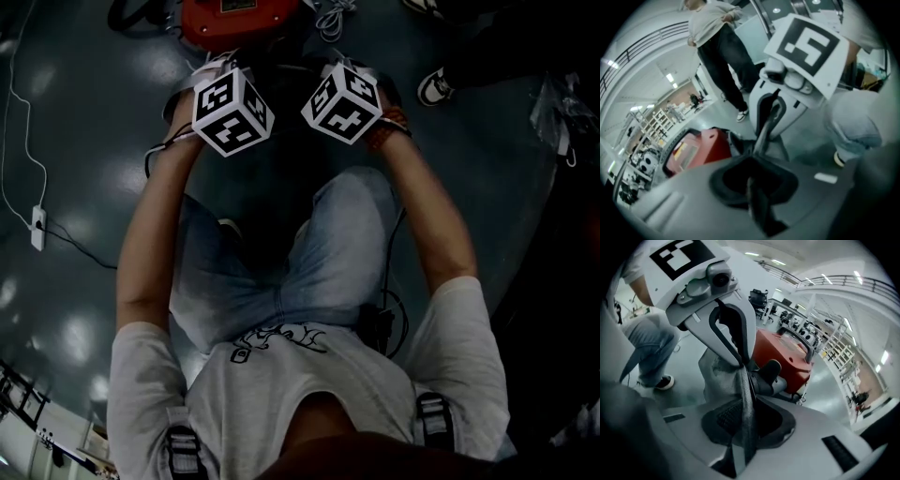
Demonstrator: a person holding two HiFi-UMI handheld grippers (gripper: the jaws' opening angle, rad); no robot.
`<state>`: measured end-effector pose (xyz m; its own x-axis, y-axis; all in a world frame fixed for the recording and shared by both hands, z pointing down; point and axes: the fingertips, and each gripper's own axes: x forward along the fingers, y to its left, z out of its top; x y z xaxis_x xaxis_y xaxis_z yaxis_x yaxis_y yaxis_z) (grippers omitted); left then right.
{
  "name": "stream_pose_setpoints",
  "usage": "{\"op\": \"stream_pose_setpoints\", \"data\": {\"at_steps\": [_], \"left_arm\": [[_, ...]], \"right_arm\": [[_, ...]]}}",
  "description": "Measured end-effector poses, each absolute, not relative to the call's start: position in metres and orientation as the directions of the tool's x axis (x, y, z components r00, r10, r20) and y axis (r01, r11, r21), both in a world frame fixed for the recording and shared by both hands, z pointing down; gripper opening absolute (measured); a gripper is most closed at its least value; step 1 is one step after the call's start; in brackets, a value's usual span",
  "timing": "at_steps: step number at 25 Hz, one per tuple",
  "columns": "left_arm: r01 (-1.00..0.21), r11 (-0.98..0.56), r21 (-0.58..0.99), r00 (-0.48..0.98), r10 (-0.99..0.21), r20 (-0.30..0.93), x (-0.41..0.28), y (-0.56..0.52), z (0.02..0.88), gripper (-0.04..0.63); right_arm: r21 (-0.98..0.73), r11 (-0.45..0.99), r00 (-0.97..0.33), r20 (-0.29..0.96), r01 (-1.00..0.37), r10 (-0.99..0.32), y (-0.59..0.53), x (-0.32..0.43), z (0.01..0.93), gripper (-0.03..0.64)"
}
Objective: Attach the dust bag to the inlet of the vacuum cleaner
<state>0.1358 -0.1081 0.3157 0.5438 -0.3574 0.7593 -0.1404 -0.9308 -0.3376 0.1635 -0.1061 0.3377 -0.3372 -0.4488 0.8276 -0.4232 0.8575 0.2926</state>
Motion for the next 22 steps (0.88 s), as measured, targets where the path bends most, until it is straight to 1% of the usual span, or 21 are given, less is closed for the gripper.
{"op": "stream_pose_setpoints", "data": {"at_steps": [2,4,6,8,10,12,16,18,20,22], "left_arm": [[-0.175,-0.933,-0.315,0.552,-0.357,0.753,0.128,-0.104,0.318,0.025],[-0.189,-0.933,-0.305,0.556,-0.358,0.75,0.126,-0.103,0.319,0.023],[-0.175,-0.931,-0.321,0.549,-0.363,0.753,0.131,-0.105,0.318,0.025],[-0.139,-0.926,-0.35,0.532,-0.368,0.763,0.138,-0.108,0.317,0.028],[-0.105,-0.924,-0.368,0.521,-0.366,0.771,0.143,-0.113,0.317,0.031],[-0.102,-0.924,-0.369,0.522,-0.365,0.771,0.143,-0.115,0.316,0.031],[-0.163,-0.93,-0.329,0.538,-0.363,0.761,0.133,-0.11,0.318,0.026],[-0.185,-0.932,-0.312,0.548,-0.361,0.754,0.131,-0.107,0.318,0.025],[-0.191,-0.929,-0.316,0.551,-0.368,0.749,0.133,-0.109,0.316,0.025],[-0.178,-0.923,-0.34,0.539,-0.38,0.751,0.139,-0.113,0.315,0.028]], "right_arm": [[0.354,0.875,-0.302,0.839,-0.33,-0.453,-0.107,0.157,0.336,0.057],[0.361,0.882,-0.301,0.842,-0.304,-0.448,-0.108,0.156,0.335,0.057],[0.322,0.877,-0.331,0.834,-0.358,-0.442,-0.107,0.16,0.336,0.057],[0.255,0.863,-0.375,0.82,-0.437,-0.433,-0.106,0.166,0.339,0.057],[0.199,0.851,-0.409,0.808,-0.487,-0.423,-0.107,0.169,0.342,0.057],[0.202,0.853,-0.408,0.81,-0.482,-0.422,-0.11,0.169,0.342,0.057],[0.332,0.878,-0.334,0.831,-0.344,-0.445,-0.112,0.161,0.337,0.057],[0.36,0.882,-0.321,0.833,-0.304,-0.451,-0.111,0.16,0.335,0.057],[0.34,0.88,-0.34,0.827,-0.331,-0.447,-0.111,0.162,0.335,0.057],[0.284,0.875,-0.377,0.818,-0.393,-0.435,-0.112,0.167,0.337,0.057]]}}
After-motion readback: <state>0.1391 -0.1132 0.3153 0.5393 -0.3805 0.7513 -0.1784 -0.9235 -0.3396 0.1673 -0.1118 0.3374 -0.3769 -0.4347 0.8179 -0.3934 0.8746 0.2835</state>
